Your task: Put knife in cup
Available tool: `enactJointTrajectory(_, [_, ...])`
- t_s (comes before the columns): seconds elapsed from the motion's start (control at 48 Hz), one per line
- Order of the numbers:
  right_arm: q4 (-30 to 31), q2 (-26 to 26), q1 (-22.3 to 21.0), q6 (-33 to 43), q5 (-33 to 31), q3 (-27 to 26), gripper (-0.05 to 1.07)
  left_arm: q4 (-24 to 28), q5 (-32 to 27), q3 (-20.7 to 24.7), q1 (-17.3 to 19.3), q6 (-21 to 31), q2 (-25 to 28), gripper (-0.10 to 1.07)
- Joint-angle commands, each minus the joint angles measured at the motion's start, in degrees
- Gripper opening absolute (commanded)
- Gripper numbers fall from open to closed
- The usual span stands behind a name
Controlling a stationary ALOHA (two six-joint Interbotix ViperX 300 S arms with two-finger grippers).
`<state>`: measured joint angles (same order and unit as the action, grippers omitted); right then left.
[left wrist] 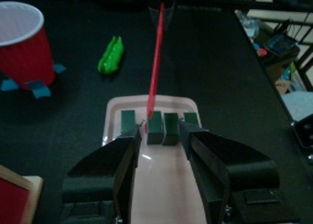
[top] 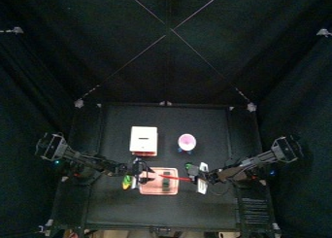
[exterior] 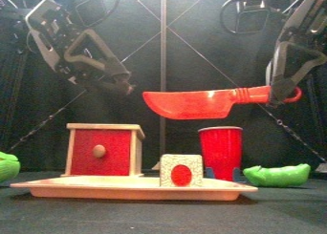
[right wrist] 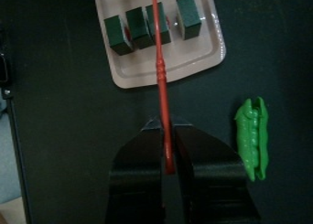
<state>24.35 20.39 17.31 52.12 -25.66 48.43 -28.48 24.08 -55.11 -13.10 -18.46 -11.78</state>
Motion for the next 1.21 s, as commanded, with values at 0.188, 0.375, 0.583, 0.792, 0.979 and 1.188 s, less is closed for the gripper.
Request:
enactJointTrajectory(0.188, [-6.15,6.77,-1.93,-0.18,-16.79,-7.65,0.34,0.18,0.62,-2.81,3.69,-0.18,-11.34,0.77])
enactJointTrajectory(0.375, [-8.88,9.76,-5.10,0.09,-26.81,-13.62,0.34,1.14,0.62,-5.89,4.66,-0.09,-18.90,0.77])
enactJointTrajectory(0.583, [-13.54,12.39,-13.62,0.09,-32.61,-18.28,0.34,0.97,0.62,-10.46,4.22,0.26,-22.76,0.77])
enactJointTrajectory(0.792, [-20.74,13.89,-23.99,-0.62,-38.23,-19.25,0.34,1.05,0.53,-10.99,4.22,0.18,-22.76,0.77])
enactJointTrajectory(0.979, [-22.94,14.68,-27.69,-0.88,-43.86,-20.74,0.34,0.97,0.53,-10.99,4.22,0.18,-22.76,0.77])
enactJointTrajectory(1.188, [-23.29,13.71,-29.53,-0.88,-49.75,-25.84,0.34,1.05,0.53,-10.99,4.22,0.18,-22.68,0.77])
